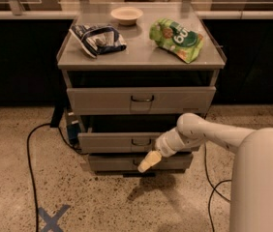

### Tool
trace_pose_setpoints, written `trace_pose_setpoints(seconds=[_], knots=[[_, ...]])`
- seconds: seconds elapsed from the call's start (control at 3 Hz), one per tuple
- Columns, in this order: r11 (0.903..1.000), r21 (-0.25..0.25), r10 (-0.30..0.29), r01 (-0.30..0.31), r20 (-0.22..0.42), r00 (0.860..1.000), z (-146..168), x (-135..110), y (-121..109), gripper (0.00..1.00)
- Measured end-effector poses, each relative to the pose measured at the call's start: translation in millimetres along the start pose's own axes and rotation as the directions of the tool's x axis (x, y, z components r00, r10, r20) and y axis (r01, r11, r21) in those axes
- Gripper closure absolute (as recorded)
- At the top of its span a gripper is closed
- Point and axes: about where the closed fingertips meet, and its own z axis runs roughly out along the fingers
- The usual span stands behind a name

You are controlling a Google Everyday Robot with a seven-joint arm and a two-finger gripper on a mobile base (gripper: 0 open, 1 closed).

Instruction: Close middle drawer

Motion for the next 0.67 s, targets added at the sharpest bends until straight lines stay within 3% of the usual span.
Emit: trace_pose_setpoints(seconds=[0.33, 0.67], knots=[[0.9989, -0.015, 0.044, -0.044, -0.002, 0.999, 11.2, 26.5, 5.2, 0.0], [0.9963, -0.005, 0.086, -0.086, -0.012, 0.996, 31.4, 39.4, -17.3, 0.0]])
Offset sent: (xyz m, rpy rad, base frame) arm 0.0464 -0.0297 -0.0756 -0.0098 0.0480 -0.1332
